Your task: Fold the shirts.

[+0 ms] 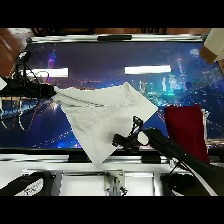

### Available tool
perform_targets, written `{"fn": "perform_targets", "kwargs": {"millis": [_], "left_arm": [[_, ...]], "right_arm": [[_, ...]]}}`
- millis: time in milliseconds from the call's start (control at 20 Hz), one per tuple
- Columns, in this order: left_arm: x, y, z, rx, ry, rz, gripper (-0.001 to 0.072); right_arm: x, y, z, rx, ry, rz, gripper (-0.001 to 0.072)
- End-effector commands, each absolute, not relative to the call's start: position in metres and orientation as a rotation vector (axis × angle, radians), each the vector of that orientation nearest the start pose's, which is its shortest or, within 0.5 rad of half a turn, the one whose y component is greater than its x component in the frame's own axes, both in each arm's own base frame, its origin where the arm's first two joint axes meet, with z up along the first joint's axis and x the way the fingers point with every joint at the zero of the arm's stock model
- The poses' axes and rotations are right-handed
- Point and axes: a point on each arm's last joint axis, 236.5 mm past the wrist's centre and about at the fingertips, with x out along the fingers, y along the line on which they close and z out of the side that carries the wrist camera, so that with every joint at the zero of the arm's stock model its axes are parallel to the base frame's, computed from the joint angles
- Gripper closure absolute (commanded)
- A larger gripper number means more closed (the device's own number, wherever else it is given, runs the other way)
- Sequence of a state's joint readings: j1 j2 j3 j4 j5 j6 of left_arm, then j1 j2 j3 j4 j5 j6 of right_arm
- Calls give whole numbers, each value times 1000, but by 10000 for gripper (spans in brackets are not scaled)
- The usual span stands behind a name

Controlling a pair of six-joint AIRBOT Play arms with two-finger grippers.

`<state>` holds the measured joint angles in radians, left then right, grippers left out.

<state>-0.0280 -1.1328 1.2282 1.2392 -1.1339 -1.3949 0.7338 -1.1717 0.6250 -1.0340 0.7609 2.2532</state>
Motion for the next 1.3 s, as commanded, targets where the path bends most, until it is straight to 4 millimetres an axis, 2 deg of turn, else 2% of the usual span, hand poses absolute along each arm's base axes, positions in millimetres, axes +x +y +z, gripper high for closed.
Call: {"fn": "perform_targets", "kwargs": {"millis": [0,250,300,350,400,500,550,600,650,700,750,800,850,900,950,1000,1050,1100,1150,1200,1250], "left_arm": [[392,-80,105,-110,1008,-313,668],[392,-80,105,-110,1008,-313,668],[392,-80,105,-110,1007,-313,668],[392,-80,105,-110,1007,-313,668],[392,-80,105,-110,1007,-314,668],[395,-80,110,-82,983,-325,669],[399,-76,119,-78,954,-318,669],[406,-70,135,-84,911,-301,669],[411,-62,159,-104,855,-274,669],[415,-51,196,-126,771,-241,669],[415,-40,243,-138,663,-210,669],[408,-29,294,-147,549,-181,669],[391,-19,353,-145,413,-153,669],[367,-14,406,-133,287,-133,669],[332,-15,458,-109,153,-128,669],[298,-21,498,-85,40,-132,669],[262,-30,531,-72,-63,-148,668],[228,-37,557,-63,-161,-162,669],[199,-41,575,-55,-239,-165,669],[174,-45,584,-45,-288,-165,669],[157,-48,587,-37,-308,-167,669]], "right_arm": [[200,304,-101,757,1516,150,50],[229,311,-98,849,1406,139,54],[234,311,-97,864,1388,136,81],[236,312,-96,880,1380,135,274],[237,314,-93,904,1379,131,624],[243,318,-76,853,1336,217,639],[251,316,-56,758,1273,316,640],[259,310,-28,586,1187,449,640],[266,296,4,431,1113,535,639],[276,268,43,311,1041,547,640],[287,234,87,227,954,510,640],[296,193,144,169,822,444,640],[297,156,204,149,675,380,640],[289,120,268,150,510,316,639],[267,86,338,175,315,263,640],[242,64,386,200,172,236,639],[216,49,421,230,65,223,640],[193,42,444,270,-7,231,640],[176,43,456,298,-41,258,639],[167,47,459,316,-48,286,640],[165,49,457,325,-37,294,640]]}}
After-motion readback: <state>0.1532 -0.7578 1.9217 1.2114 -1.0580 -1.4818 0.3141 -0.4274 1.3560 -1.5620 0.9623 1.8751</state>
